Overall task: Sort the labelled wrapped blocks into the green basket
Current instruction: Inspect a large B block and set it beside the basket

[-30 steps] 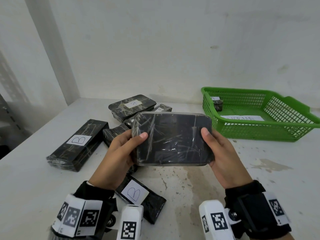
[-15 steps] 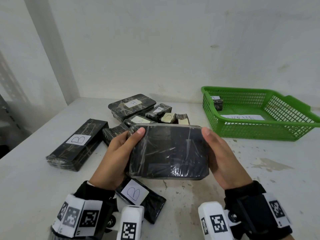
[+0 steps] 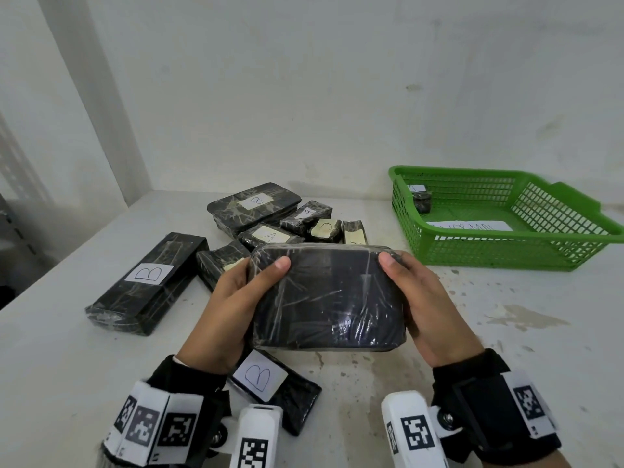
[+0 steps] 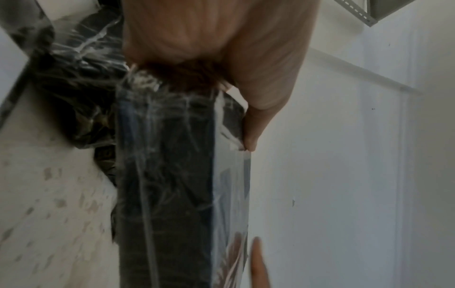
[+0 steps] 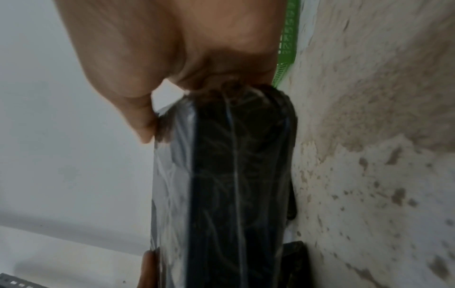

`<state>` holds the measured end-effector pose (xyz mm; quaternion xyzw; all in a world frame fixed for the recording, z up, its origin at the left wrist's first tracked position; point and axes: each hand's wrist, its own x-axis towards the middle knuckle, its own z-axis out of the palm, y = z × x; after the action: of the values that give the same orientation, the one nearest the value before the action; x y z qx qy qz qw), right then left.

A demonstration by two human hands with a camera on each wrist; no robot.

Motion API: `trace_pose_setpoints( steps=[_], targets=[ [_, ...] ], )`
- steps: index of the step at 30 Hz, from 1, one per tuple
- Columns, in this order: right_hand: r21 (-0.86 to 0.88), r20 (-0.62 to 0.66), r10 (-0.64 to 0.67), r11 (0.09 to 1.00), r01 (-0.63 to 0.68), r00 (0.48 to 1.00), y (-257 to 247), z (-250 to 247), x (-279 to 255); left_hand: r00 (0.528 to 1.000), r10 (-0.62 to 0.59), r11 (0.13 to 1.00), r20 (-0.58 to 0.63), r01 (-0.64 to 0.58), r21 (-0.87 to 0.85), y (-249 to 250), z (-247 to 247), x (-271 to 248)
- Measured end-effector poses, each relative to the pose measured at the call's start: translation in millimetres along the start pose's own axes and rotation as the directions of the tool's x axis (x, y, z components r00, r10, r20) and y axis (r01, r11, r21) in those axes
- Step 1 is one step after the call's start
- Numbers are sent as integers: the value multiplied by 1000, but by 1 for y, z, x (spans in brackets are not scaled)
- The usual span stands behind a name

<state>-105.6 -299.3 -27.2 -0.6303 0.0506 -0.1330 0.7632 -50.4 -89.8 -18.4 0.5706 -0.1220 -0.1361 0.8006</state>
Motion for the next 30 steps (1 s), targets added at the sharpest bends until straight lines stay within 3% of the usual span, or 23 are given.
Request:
trace_pose_setpoints(
  steps=[6,15,21,30],
  targets=[
    [-64,-116,-10,998,3,993,2,6,-1,999,37,995,33,-40,91,-3,2,-2],
    [-89,-143,6,996,-19,990,5,7,-1,1000,-18,998,-3,18,53,-10,1,2],
    [-113,-156,-11,994,-7,988,2,8,-4,1000,10,996,5,-10,86,-11,3,0],
    [-113,-210,-24,994,0,977,3,6,-2,991,14,992,137,-32,125,-13,-4,2]
  ],
)
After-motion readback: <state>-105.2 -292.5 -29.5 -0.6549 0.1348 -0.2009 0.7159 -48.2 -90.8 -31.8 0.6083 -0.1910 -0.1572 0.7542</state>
